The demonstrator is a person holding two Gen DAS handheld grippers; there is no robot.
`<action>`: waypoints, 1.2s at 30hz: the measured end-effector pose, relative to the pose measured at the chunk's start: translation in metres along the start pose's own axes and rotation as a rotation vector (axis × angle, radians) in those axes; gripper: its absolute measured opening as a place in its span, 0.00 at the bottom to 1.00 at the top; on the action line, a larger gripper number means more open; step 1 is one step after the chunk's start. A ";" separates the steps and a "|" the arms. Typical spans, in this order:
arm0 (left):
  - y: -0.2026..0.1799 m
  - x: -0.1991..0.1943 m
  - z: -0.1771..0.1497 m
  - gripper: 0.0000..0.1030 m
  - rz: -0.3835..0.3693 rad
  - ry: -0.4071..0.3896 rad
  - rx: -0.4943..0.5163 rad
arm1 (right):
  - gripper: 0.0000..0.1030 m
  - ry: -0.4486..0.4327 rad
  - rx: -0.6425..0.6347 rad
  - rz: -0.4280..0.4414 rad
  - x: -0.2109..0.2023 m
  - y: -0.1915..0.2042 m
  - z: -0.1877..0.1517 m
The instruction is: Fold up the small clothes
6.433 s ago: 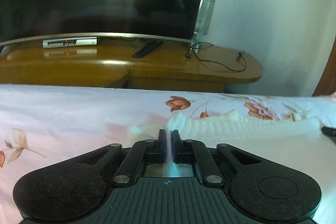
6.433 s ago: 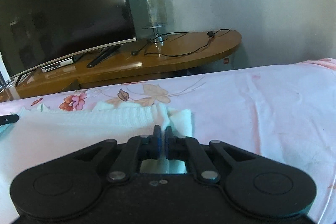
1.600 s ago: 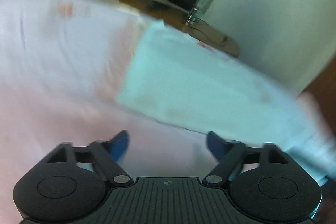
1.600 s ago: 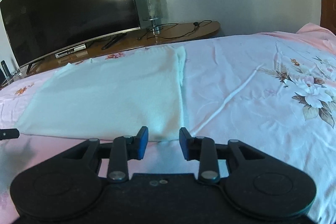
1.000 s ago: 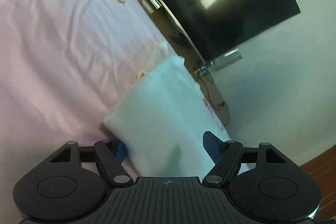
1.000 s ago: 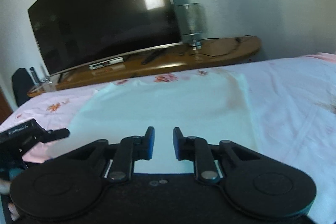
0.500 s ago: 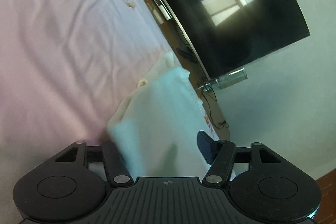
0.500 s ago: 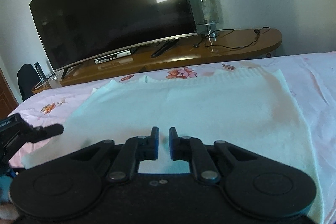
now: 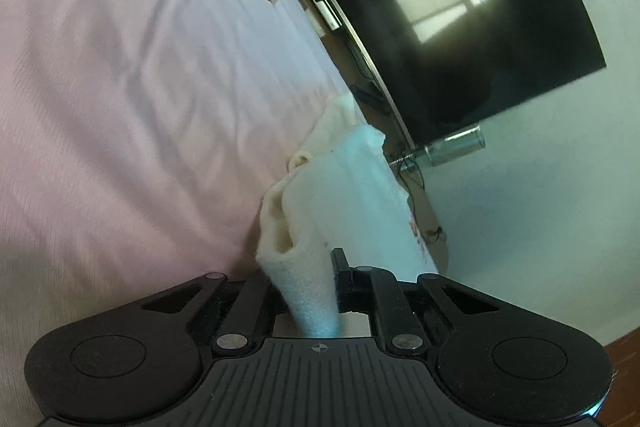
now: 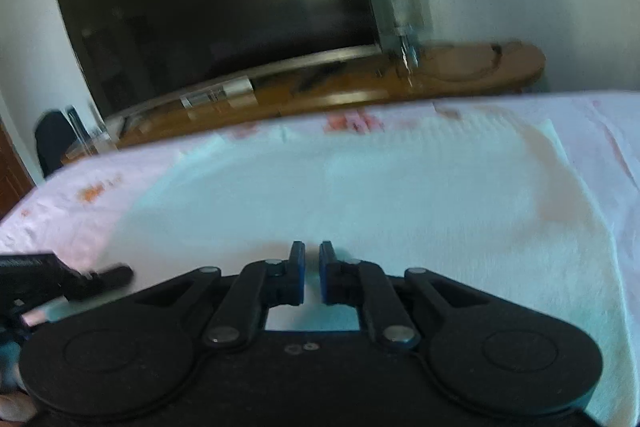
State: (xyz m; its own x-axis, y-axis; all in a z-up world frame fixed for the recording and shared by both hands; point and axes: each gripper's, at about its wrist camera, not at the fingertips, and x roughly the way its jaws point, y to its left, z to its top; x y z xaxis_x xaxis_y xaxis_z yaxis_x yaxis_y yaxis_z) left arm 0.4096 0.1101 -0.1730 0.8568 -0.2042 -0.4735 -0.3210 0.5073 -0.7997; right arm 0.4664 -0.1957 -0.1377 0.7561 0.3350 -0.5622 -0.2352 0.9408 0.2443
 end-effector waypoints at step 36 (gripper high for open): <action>-0.169 0.047 -0.022 0.81 -0.040 0.232 0.765 | 0.49 -0.232 0.478 0.136 -0.114 -0.153 -0.007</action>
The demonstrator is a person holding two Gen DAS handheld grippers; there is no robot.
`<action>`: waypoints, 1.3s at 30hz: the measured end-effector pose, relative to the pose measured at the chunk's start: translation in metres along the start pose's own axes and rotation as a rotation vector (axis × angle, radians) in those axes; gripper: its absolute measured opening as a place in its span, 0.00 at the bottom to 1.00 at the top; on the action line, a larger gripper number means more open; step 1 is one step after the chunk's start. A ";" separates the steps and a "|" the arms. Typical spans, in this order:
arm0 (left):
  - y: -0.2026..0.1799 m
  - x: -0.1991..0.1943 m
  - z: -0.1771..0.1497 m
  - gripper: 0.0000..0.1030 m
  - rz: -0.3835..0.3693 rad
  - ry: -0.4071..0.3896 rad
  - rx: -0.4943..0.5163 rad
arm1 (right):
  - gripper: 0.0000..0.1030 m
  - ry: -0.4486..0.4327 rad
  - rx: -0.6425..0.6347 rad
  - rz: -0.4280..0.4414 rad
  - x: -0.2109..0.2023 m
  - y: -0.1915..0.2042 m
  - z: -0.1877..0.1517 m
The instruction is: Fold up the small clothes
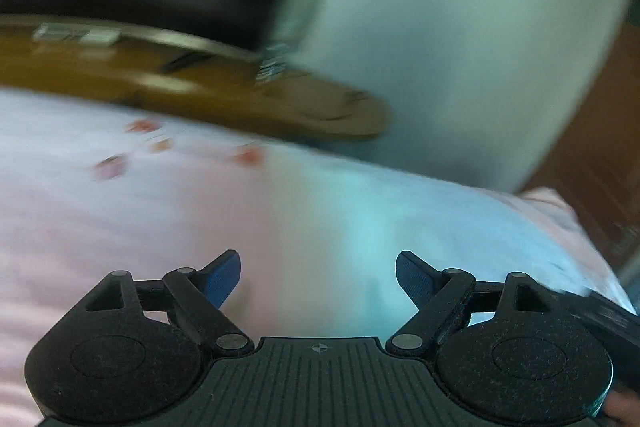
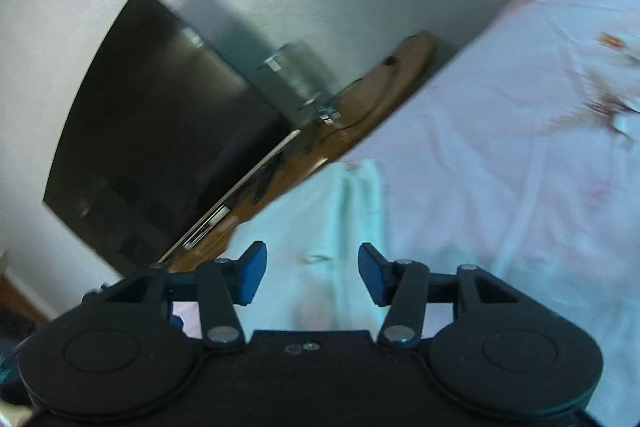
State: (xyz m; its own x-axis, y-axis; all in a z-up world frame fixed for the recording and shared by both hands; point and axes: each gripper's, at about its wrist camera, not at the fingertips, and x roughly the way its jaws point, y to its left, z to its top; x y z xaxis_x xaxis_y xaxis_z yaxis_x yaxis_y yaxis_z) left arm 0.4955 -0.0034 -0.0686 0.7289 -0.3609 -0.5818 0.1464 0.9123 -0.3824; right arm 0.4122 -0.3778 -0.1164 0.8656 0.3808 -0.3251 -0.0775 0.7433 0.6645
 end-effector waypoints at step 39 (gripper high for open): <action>0.000 0.050 -0.005 0.87 0.031 0.158 0.122 | 0.16 0.161 -0.170 -0.101 0.060 0.015 0.004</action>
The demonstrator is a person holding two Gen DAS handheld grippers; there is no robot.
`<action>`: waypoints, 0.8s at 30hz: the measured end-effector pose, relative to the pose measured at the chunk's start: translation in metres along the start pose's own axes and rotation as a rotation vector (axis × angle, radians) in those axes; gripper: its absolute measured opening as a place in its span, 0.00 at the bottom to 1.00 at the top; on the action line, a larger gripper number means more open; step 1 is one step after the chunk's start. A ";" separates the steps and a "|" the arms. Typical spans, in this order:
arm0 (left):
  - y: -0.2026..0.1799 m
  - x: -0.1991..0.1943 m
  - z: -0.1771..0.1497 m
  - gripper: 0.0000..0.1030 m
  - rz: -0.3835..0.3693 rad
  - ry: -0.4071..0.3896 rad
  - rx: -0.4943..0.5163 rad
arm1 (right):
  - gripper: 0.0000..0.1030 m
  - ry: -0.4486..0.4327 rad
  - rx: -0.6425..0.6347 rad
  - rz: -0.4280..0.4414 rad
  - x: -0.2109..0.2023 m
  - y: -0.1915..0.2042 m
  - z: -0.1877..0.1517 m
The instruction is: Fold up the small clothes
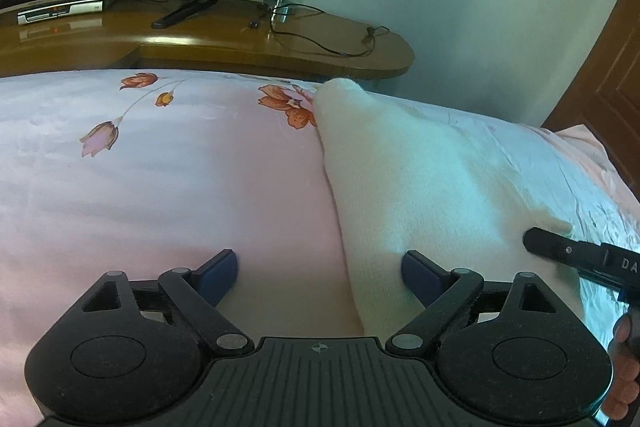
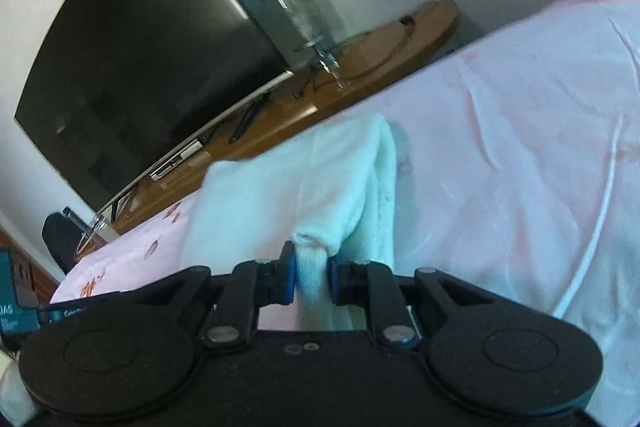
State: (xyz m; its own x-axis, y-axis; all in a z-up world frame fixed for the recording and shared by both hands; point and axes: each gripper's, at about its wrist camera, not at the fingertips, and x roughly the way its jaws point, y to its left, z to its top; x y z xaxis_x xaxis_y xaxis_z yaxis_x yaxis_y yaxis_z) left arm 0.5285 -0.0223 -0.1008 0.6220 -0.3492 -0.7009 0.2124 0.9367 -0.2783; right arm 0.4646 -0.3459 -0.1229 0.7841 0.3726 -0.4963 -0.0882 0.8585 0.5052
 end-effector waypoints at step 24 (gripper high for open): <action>-0.015 -0.001 -0.005 0.88 -0.012 0.014 0.045 | 0.09 0.161 0.004 -0.025 -0.020 0.000 0.002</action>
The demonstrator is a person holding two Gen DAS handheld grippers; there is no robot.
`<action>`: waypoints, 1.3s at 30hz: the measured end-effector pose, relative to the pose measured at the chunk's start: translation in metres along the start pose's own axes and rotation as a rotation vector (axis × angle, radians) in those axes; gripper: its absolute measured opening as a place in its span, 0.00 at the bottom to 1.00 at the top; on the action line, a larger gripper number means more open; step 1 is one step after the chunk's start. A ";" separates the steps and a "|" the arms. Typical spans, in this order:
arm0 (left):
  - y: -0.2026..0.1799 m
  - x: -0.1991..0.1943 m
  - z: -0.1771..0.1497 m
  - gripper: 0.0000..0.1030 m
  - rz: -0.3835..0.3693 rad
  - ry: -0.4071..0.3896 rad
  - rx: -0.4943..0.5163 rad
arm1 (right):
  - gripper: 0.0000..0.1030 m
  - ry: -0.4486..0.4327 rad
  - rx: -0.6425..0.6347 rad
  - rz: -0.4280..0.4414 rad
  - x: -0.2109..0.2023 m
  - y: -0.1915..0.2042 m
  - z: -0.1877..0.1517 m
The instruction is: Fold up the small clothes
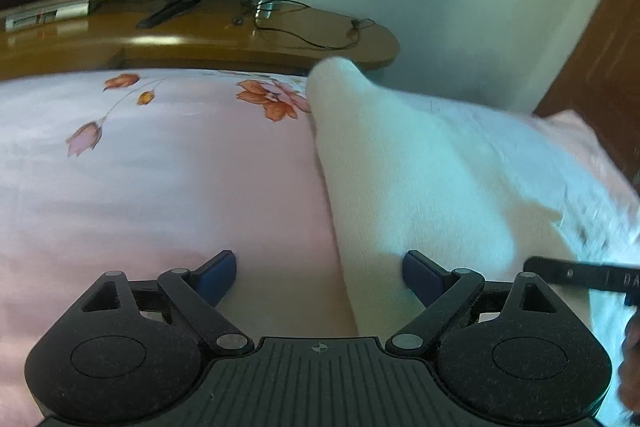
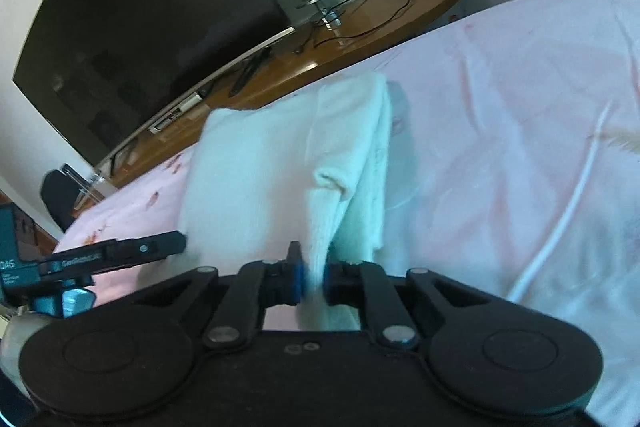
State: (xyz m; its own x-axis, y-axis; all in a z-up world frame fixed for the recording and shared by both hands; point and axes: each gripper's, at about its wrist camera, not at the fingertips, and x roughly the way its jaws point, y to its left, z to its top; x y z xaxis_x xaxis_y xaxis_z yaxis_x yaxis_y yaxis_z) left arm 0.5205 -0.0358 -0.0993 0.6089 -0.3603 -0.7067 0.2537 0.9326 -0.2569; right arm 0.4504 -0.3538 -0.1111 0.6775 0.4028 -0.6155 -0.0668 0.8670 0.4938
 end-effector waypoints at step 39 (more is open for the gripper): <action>-0.002 0.073 0.070 1.00 0.092 -0.065 -0.078 | 0.23 -0.129 -0.359 -0.190 0.077 0.044 0.034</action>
State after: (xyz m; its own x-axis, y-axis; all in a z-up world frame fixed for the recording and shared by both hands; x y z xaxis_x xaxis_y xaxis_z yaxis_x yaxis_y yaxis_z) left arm 0.6172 -0.0653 -0.1049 0.6750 -0.2713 -0.6861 0.1364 0.9598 -0.2453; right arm 0.5247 -0.2942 -0.1159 0.7870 0.2053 -0.5818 -0.1669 0.9787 0.1196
